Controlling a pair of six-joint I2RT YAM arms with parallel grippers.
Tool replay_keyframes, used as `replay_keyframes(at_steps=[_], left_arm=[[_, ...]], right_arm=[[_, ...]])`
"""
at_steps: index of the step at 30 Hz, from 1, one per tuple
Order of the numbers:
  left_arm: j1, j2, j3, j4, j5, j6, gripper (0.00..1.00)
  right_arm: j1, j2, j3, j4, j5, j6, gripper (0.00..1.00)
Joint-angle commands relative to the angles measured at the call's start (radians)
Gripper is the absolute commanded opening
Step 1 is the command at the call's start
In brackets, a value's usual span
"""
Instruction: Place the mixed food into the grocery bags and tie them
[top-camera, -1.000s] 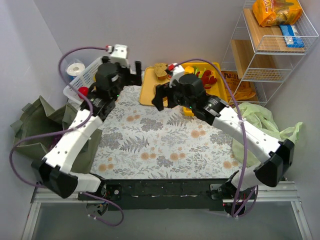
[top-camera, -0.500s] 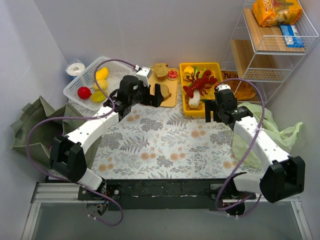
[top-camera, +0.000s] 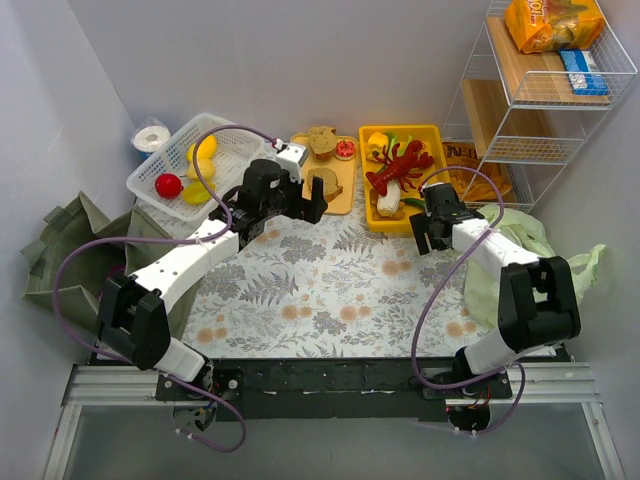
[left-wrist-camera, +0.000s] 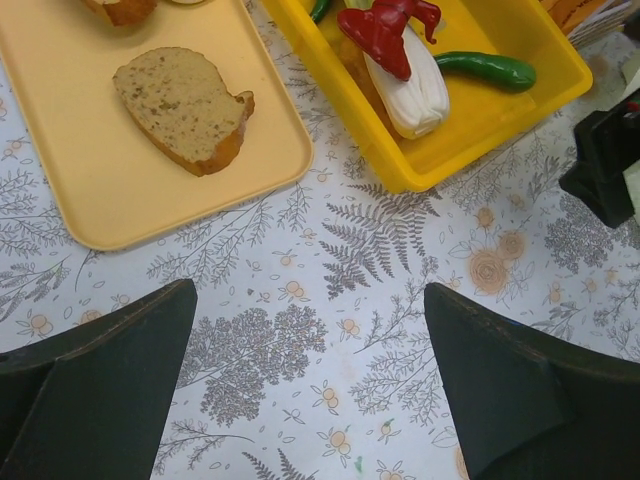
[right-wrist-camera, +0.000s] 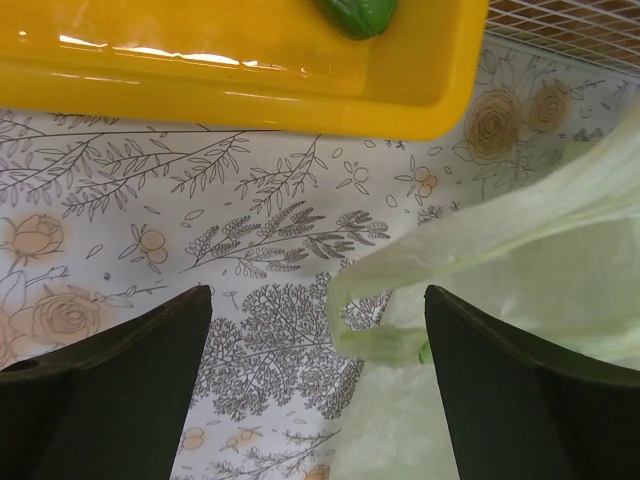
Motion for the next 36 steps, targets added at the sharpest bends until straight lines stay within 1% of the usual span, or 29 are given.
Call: replay_keyframes(at_steps=[1,4,6,10,11,13,14,16,17,19,20,21,23,24,26,27,29,30,32,33,35,36], left_arm=[[-0.016,-0.056,-0.008,0.01,-0.014,0.021,0.98],[-0.016,-0.055,-0.009,0.012,-0.023,0.026,0.98],[-0.016,-0.056,-0.009,0.012,-0.026,0.03,0.98],[-0.016,-0.048,-0.012,0.012,-0.035,0.034,0.98],[-0.016,-0.05,-0.012,0.014,-0.037,0.037,0.98],[-0.016,-0.047,-0.012,0.012,-0.038,0.038,0.98],[-0.016,-0.045,-0.012,0.014,-0.04,0.038,0.98],[-0.016,-0.044,-0.012,0.012,-0.041,0.04,0.98],[-0.016,-0.044,-0.012,0.014,-0.04,0.038,0.98],[-0.016,-0.044,-0.012,0.014,-0.038,0.038,0.98],[-0.016,-0.041,-0.012,0.012,-0.037,0.04,0.98],[-0.016,-0.042,-0.012,0.014,-0.032,0.04,0.98],[-0.016,-0.042,-0.012,0.01,-0.032,0.04,0.98],[-0.016,-0.045,-0.012,0.01,-0.032,0.041,0.98],[-0.016,-0.048,-0.011,0.009,-0.031,0.05,0.98],[-0.016,-0.05,-0.011,0.007,-0.029,0.055,0.98],[-0.016,-0.059,-0.011,0.004,-0.032,0.072,0.98],[-0.016,-0.061,-0.009,0.003,-0.034,0.076,0.98],[-0.016,-0.07,-0.008,-0.005,-0.038,0.107,0.98],[-0.016,-0.076,-0.009,-0.006,-0.044,0.116,0.98],[-0.016,-0.097,-0.018,-0.008,-0.079,0.153,0.98],[-0.016,-0.105,-0.025,-0.003,-0.095,0.159,0.98]], right_arm=[[-0.014,0.079,0.006,0.082,0.004,-0.063,0.93],[-0.017,0.123,0.024,0.085,-0.02,-0.057,0.86],[-0.016,0.137,0.026,0.082,-0.05,-0.047,0.77],[-0.016,0.152,0.014,0.079,-0.079,-0.028,0.68],[-0.016,0.154,0.012,0.079,-0.085,-0.027,0.61],[-0.017,0.16,0.012,0.071,-0.108,-0.017,0.52],[-0.016,0.161,0.017,0.07,-0.12,-0.013,0.44],[-0.016,0.16,0.023,0.05,-0.171,-0.004,0.36],[-0.016,0.149,0.023,0.047,-0.189,-0.001,0.26],[-0.016,0.131,0.023,0.035,-0.252,0.009,0.16],[-0.016,0.108,0.021,0.034,-0.277,0.012,0.09],[-0.013,0.097,0.017,0.03,-0.33,0.015,0.07],[-0.01,0.056,0.017,0.007,-0.388,0.022,0.01],[-0.002,0.045,0.02,-0.001,-0.459,0.024,0.01],[0.01,0.005,0.029,-0.033,-0.528,0.029,0.01],[0.029,-0.006,0.035,-0.048,-0.591,0.03,0.01],[0.056,-0.041,0.064,-0.088,-0.632,0.044,0.01],[0.087,-0.05,0.078,-0.099,-0.678,0.048,0.01],[0.125,-0.072,0.121,-0.117,-0.723,0.059,0.01],[0.172,-0.075,0.136,-0.127,-0.761,0.065,0.01],[0.223,-0.073,0.182,-0.127,-0.787,0.065,0.01],[0.275,-0.067,0.198,-0.116,-0.815,0.09,0.01]])
